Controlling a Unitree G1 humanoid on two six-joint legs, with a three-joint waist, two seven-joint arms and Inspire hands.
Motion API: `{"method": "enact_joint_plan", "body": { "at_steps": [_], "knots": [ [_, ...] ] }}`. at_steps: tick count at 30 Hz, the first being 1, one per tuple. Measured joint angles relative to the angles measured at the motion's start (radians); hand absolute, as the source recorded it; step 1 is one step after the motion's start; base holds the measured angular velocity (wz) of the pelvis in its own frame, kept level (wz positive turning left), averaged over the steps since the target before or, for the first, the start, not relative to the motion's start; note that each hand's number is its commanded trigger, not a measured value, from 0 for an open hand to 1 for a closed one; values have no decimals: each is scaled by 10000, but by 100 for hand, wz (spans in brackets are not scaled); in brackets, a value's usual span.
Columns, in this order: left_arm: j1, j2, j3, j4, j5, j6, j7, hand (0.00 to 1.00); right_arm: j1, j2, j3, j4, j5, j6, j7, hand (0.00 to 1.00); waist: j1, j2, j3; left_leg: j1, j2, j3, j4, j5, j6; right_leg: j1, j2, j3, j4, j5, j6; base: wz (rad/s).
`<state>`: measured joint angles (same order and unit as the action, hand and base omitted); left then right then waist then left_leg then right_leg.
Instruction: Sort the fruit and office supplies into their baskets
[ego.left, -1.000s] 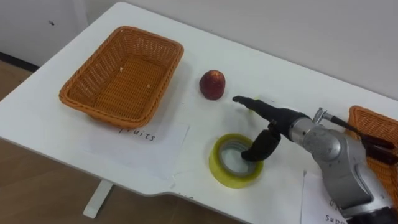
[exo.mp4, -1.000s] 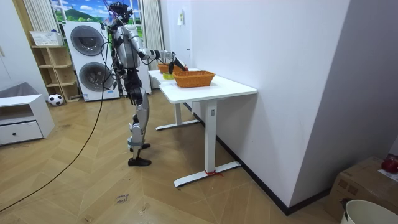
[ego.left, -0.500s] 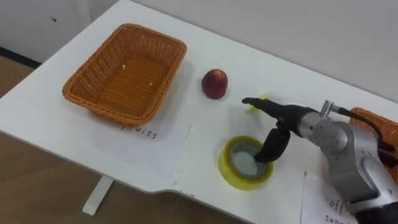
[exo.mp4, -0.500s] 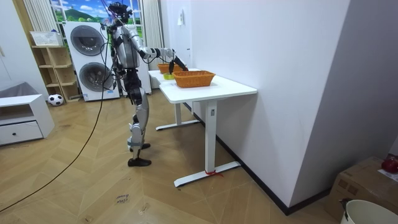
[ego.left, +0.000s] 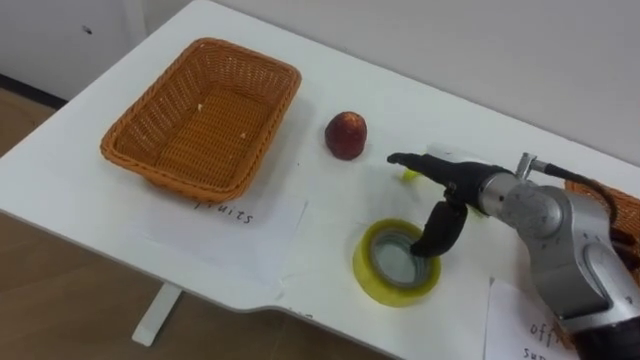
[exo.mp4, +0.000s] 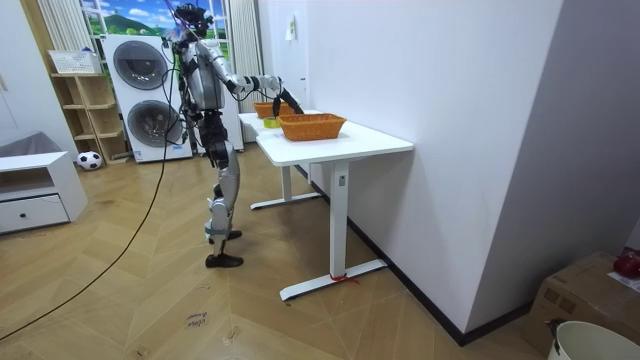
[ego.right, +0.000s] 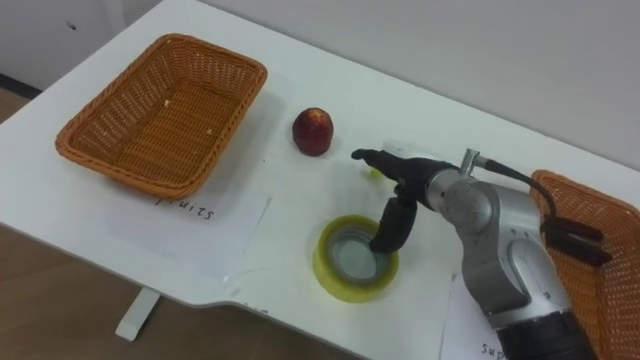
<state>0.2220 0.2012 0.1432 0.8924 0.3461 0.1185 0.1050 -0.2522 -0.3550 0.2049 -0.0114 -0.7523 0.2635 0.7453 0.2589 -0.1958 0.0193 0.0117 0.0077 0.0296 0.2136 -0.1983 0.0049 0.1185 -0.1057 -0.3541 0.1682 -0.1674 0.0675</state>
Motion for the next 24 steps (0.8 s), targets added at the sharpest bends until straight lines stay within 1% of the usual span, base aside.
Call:
{"method": "enact_joint_plan", "body": {
  "at_steps": [1, 4, 5, 7, 9, 12, 13, 15, 19, 24],
  "knots": [
    [6, 55, -139, 1, -3, 1, -2, 0, 0, 4, 127, -37, -1, 1, 109, 83, -1, 0, 0, 12, 7, 8, -4, 0, 0, 1, 7, 18, 1, 0, 0, -4],
    [7, 107, -314, 1, -1, 1, -1, 0, 2, 49, 311, -35, 1, 15, 315, 92, 4, 1, 1, 8, 9, 8, -6, 1, -2, -7, 12, 28, -1, 0, 0, 0],
    [14, 107, -314, 1, -2, 2, -2, 0, 2, 49, 353, -35, 2, 28, 336, 100, 4, 0, 1, 7, 9, 8, -7, 1, -2, -8, 12, 29, -1, 0, 0, 0],
    [13, 107, -319, -3, -2, 32, -1, 0, 3, 66, 502, -32, 30, 198, 455, 100, 20, -2, 0, 7, 6, 6, -10, 1, -2, -7, 11, 29, -5, 0, 0, 0],
    [11, 108, -358, -9, -2, 45, -2, 0, 12, 108, 516, -31, 40, 227, 542, 100, 42, 0, 0, 7, 6, 7, -10, 1, -2, -8, 11, 30, -8, 0, 0, 0],
    [-18, 116, -503, -45, -18, 54, -4, 0, 23, 121, 612, 15, 57, 410, 576, 100, 253, 0, 1, 20, 12, 19, -3, 1, -2, -5, 12, 23, -17, 0, 0, -2],
    [-21, 114, -506, -88, -23, 55, -5, 0, 30, 160, 692, 14, 55, 445, 567, 100, 246, -3, 1, 22, 9, -4, 2, 1, -2, 2, 11, -2, -15, 0, 0, 5],
    [-13, 112, -522, -128, -23, 61, -6, 0, 32, 174, 708, 19, 84, 447, 568, 100, 246, -5, 2, 8, 10, -11, 8, 0, -2, -34, 10, -64, -16, 0, 0, 3],
    [10, 110, -706, -201, -21, 55, -11, 0, 82, 323, 711, 17, 137, 560, 500, 100, 244, -9, 2, 1, 11, -6, 3, 0, -2, 10, 9, -65, -6, 0, 0, 0],
    [-41, 119, -889, -199, -22, 53, -10, 0, 236, 403, 709, -18, 138, 558, 413, 100, 231, -2, 3, -19, 12, -10, -2, -1, -4, 40, 12, -81, -9, 0, 0, 0]
  ]
}}
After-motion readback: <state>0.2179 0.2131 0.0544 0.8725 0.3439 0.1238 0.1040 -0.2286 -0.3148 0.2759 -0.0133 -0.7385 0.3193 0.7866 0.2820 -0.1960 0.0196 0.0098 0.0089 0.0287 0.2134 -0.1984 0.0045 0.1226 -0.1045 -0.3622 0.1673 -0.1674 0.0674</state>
